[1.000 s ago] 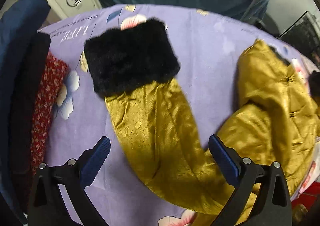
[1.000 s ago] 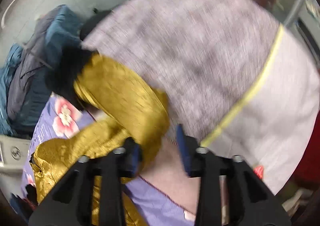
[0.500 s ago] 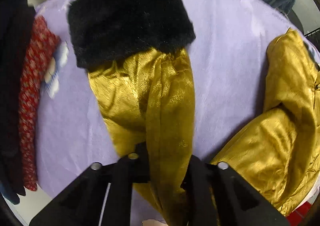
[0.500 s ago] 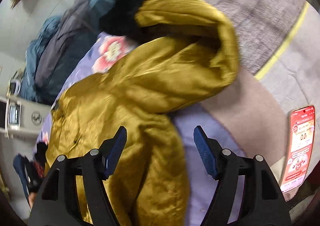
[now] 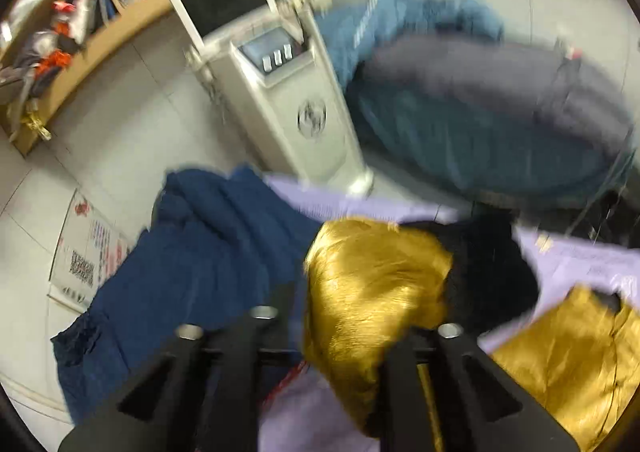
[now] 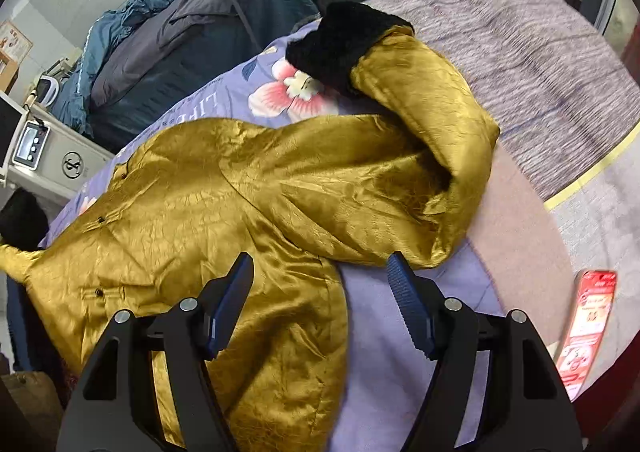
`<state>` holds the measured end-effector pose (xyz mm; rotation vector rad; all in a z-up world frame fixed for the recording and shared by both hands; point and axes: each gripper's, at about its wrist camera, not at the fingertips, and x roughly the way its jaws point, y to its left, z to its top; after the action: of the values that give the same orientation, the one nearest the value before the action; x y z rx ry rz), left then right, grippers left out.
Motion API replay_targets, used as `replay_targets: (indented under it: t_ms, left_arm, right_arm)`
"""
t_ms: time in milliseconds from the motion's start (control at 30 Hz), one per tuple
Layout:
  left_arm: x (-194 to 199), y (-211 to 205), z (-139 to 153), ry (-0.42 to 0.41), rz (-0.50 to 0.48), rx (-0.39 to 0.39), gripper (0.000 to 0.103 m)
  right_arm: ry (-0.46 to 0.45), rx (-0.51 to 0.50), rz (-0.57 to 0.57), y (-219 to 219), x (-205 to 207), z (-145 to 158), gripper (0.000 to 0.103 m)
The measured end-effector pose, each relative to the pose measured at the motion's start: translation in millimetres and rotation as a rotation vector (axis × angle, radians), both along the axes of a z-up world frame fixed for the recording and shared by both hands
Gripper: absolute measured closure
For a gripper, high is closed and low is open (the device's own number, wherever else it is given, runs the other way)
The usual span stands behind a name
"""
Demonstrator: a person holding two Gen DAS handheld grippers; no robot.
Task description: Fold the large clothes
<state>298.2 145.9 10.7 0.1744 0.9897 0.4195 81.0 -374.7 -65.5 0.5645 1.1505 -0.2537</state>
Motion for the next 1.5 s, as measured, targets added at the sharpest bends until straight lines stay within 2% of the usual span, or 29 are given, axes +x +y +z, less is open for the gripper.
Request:
replay_targets:
  t_ms: [33,67,200,267,367,467,500,533,567,633,700,767,833,867,900,967,1000,1067,1133,1167,1267,1367,1433,1467,1500]
  left_arm:
    - [1.9,-2.7,-10.8,0.032,-0.023,-0.038,0.041]
    - [0.1,-7.5,-17.6,0.044,-0.052,-0.063,0.024]
    - [-37.8,-31.1,-50.6,0.102,-0.156,-0.088,0.022]
    - [-71.1,-34.5,-62.3,0.122,-0.197,-0.158,0.018]
    - [-114.7,-32.0,-87.5,0.178,-0.238,-0.213,0.014]
    - [-146.0,-23.0,-114.1,0.235,-0.269,-0.16,0.014]
    - [-155.6,-15.9,-123.4,0.259,-0.25,-0.149,0.014]
    - [-162.0,-6.3,-131.0,0.282,-0.216,-0.17,0.014]
    - [-169.4,7.1,-140.6,0.31,-0.17,-0.236,0.014]
    - [-179.1,23.2,-155.5,0.359,-0.137,-0.361,0.014]
    - [-193.3,26.3,-167.2,0.402,-0.177,-0.449,0.014]
    - [-206.9,18.6,-172.5,0.428,-0.239,-0.461,0.014]
    - [-215.4,18.4,-175.3,0.417,-0.253,-0.469,0.014]
    - [-215.6,23.9,-173.4,0.401,-0.232,-0.486,0.014]
    - [-217.5,30.5,-170.8,0.384,-0.205,-0.517,0.014]
    - [-221.4,48.5,-154.7,0.323,-0.171,-0.587,0.014]
    - [-221.7,54.2,-145.3,0.293,-0.179,-0.594,0.014]
    - [-225.2,66.0,-121.7,0.228,-0.241,-0.601,0.013]
    - [-229.1,63.0,-117.2,0.263,-0.327,-0.563,0.013]
    - [-231.8,56.2,-121.4,0.3,-0.374,-0.541,0.013]
    - [-241.7,32.1,-148.1,0.419,-0.475,-0.552,0.013]
    - [-255.0,6.4,-188.4,0.511,-0.49,-0.502,0.013]
    - [-259.1,-5.7,-208.7,0.555,-0.481,-0.56,0.013]
    - [-262.1,-14.3,-217.5,0.576,-0.487,-0.588,0.013]
    - [-264.5,-21.2,-222.4,0.588,-0.495,-0.596,0.013]
  right_arm:
    - [0.006,0.016,0.004,3.0,-2.7,-2.9,0.034]
    - [0.014,0.023,0.007,5.5,-5.6,-5.6,0.034]
    - [0.077,0.049,0.039,19.9,-31.2,-22.4,0.034]
    - [0.117,0.071,0.057,27.7,-52.0,-33.8,0.033]
    - [0.178,0.129,0.072,40.1,-81.8,-51.8,0.033]
    - [0.225,0.183,0.098,58.2,-104.1,-65.2,0.033]
    - [0.236,0.204,0.112,64.4,-107.9,-70.3,0.033]
    - [0.247,0.225,0.13,70.8,-109.8,-74.1,0.033]
    - [0.265,0.249,0.158,80.4,-110.9,-80.3,0.033]
    - [0.294,0.259,0.206,95.4,-109.7,-89.9,0.033]
    - [0.324,0.253,0.239,108.2,-106.1,-96.8,0.033]
    - [0.329,0.274,0.262,118.6,-102.2,-102.5,0.035]
    - [0.331,0.275,0.278,126.0,-98.8,-104.9,0.056]
    - [0.321,0.288,0.277,127.0,-96.6,-102.3,0.078]
    - [0.299,0.307,0.27,126.3,-96.5,-98.9,0.092]
    - [0.214,0.338,0.283,121.5,-94.4,-72.9,0.094]
    - [0.147,0.349,0.308,116.4,-94.8,-47.6,0.095]
    - [0.092,0.313,0.343,99.0,-100.8,-4.4,0.095]
    - [0.11,0.253,0.335,72.7,-111.8,18.0,0.095]
    - [0.143,0.215,0.316,56.8,-118.4,21.6,0.096]
    - [0.237,0.155,0.234,20.2,-139.5,12.4,0.096]
    - [0.295,0.184,0.13,11.7,-148.5,-7.6,0.095]
    - [0.301,0.229,0.06,19.8,-146.9,-20.2,0.084]
    - [0.312,0.232,0.043,27.2,-144.3,-26.8,0.064]
    - [0.322,0.221,0.04,31.1,-141.4,-28.9,0.05]
